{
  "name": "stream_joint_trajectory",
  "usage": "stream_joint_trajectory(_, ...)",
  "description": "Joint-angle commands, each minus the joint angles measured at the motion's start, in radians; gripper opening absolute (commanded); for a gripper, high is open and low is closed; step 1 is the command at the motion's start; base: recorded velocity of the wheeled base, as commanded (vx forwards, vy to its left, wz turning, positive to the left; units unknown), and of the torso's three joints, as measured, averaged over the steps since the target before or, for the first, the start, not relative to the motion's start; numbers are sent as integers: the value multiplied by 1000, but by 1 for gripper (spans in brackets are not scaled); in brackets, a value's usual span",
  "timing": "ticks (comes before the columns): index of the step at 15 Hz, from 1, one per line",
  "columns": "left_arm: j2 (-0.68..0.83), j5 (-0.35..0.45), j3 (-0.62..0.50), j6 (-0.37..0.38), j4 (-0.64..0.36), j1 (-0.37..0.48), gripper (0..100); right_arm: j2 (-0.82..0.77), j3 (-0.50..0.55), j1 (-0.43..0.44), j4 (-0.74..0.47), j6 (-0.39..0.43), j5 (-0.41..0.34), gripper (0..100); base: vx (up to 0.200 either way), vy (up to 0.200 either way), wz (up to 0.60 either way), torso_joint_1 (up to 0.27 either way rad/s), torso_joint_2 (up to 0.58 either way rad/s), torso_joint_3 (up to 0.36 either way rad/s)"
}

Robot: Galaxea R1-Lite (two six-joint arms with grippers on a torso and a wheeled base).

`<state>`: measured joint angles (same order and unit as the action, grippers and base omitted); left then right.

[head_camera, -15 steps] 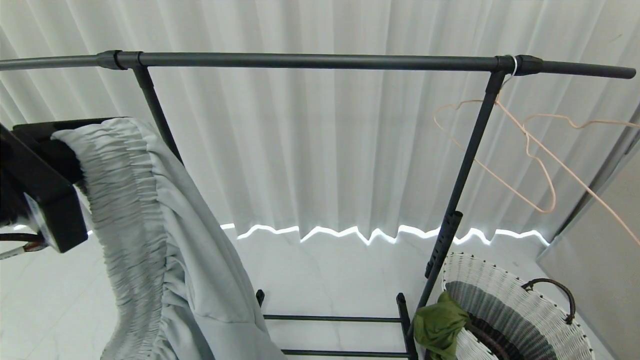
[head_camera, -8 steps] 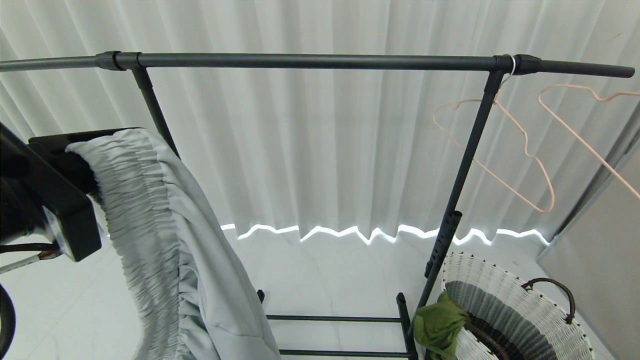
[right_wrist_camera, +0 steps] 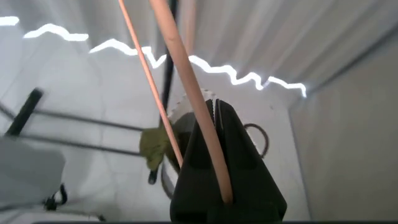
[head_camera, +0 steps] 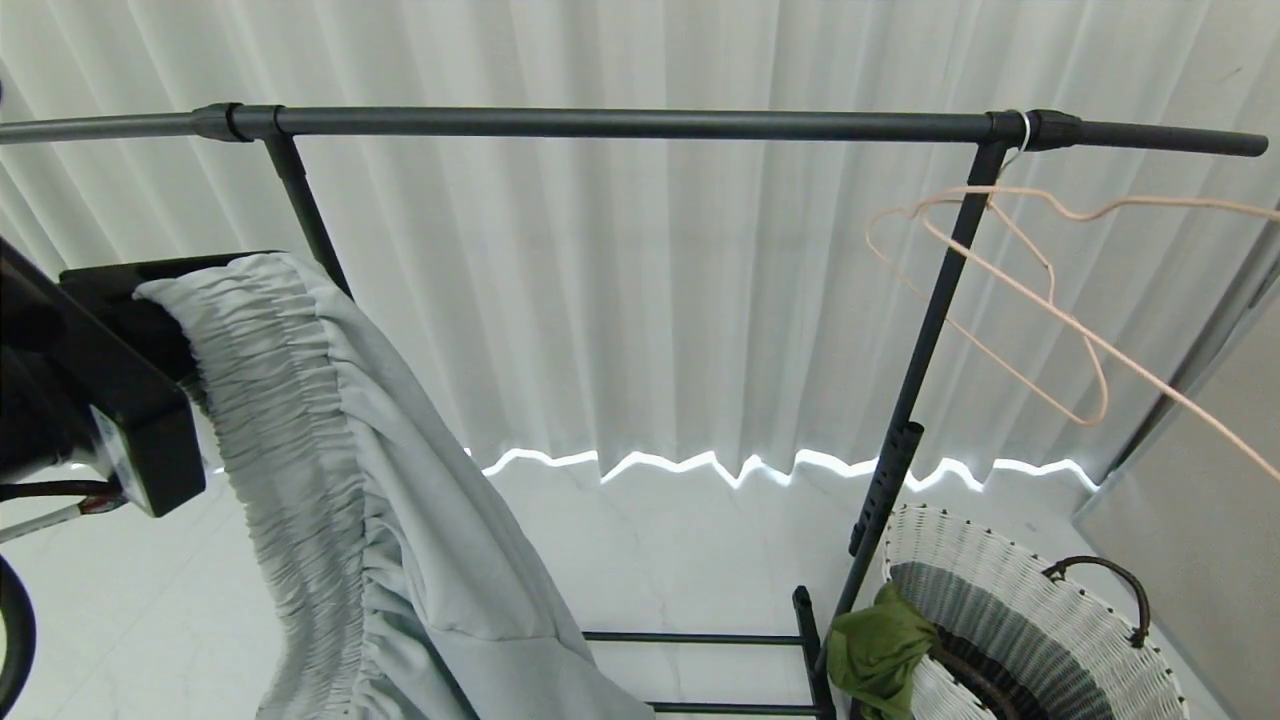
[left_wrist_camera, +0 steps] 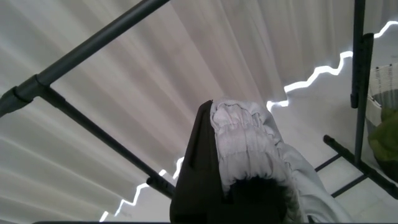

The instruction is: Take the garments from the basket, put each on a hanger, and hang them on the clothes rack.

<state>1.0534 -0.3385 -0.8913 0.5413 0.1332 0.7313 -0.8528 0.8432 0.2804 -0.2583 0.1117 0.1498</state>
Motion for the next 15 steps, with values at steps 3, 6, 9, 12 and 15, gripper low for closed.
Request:
stream_joint_trajectory(3,4,0,-3,0,0,-9,0,-17,-30,106,-10,17,1,0,0,200,0,-1,4,2)
stream_joint_trajectory(6,2,3,-5,-1,0,-29,0,-28,-38,123,-10,17,1,0,0,200,0,6,4,2)
stream_joint_trajectory(9,4,6,6,-1,0,-29,0,-31,-38,163,-21,17,1,0,0,0,0,0,0,0)
stream_joint_trajectory(12,25,-33,2,3,-6,-33,0,-32,-33,332,-65,9,-1,0,0,0,0,0,0,0)
stream_joint_trajectory(15,97,-143,-44,0,-4,-30,0,-66,-30,473,-113,8,-1,0,0,0,0,0,0,0)
